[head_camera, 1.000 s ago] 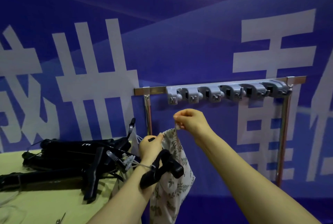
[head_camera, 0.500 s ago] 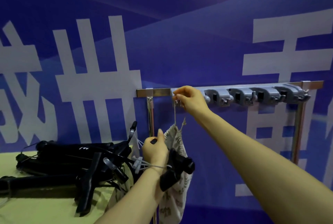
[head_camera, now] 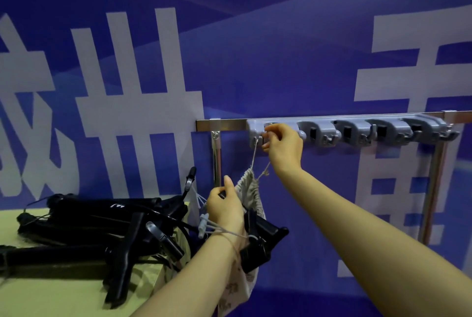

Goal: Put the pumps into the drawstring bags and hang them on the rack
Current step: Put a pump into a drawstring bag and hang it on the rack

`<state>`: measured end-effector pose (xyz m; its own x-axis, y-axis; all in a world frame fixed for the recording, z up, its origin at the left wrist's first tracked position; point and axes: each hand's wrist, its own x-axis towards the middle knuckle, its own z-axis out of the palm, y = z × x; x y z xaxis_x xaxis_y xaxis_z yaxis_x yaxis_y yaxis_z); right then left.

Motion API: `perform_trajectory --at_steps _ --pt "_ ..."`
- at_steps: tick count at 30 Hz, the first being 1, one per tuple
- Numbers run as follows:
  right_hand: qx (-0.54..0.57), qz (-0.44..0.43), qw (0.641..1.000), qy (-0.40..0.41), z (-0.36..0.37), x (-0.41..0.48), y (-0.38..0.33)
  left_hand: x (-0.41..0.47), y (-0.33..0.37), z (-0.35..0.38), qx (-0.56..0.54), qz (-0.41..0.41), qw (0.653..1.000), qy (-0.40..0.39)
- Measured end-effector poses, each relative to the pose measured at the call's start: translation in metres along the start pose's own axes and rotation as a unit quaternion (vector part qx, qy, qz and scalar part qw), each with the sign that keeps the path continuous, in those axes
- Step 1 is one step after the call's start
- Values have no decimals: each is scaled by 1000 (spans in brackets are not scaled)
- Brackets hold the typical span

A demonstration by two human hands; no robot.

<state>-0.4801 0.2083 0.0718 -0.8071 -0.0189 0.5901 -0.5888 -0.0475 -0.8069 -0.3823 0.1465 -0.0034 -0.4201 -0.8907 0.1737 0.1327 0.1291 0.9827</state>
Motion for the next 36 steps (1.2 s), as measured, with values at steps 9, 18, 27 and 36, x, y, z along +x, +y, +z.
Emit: perform_trajectory --at_steps 9,18,27,36 --pt "-2 16 1000 16 -3 -42 10 -10 -24 -12 8 -35 999 -15" --pt "-83 67 992 -62 -14 -85 5 -33 -48 -32 94 -65 986 -120" --pt "-140 68 979 -134 -27 -128 -30 -58 -17 -65 65 -113 981 -143" --pt "-101 14 976 -192 -13 -184 -96 -84 47 -136 7 -67 986 -150"
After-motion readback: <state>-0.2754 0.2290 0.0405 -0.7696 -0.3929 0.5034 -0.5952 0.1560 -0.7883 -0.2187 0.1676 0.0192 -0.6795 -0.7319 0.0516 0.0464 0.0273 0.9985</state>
